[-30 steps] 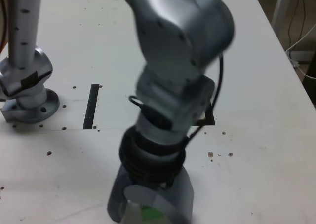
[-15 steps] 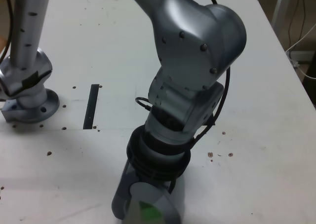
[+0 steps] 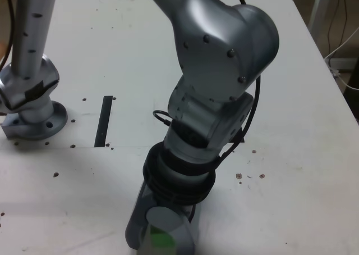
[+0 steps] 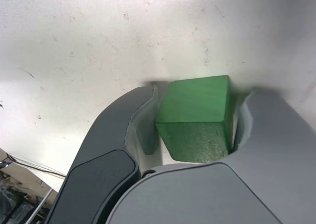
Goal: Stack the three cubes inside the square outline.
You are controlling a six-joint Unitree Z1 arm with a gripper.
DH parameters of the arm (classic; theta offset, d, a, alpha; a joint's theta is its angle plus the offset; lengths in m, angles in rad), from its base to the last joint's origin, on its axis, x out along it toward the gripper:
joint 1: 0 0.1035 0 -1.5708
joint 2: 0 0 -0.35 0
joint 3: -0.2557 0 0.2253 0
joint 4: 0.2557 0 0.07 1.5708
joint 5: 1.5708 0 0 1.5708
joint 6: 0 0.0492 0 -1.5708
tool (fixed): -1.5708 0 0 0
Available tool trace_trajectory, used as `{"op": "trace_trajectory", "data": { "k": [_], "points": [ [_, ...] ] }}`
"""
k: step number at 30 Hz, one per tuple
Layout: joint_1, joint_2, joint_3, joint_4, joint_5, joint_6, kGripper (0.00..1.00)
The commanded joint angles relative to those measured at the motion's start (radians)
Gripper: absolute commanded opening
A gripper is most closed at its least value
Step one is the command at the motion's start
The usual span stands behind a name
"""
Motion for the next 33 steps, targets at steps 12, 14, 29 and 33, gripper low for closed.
{"op": "trace_trajectory", "data": {
  "k": [12,14,29,33],
  "points": [
    [0.001,-0.043,0.02,0.022,0.016,0.003,0.21],
    [0.003,-0.066,0.023,0.042,0.033,-0.001,0.21],
    [0.151,-0.202,0.018,0.192,0.165,0.084,0.21],
    [0.22,-0.21,-0.005,0.22,0.189,0.139,0.21]
  ]
}}
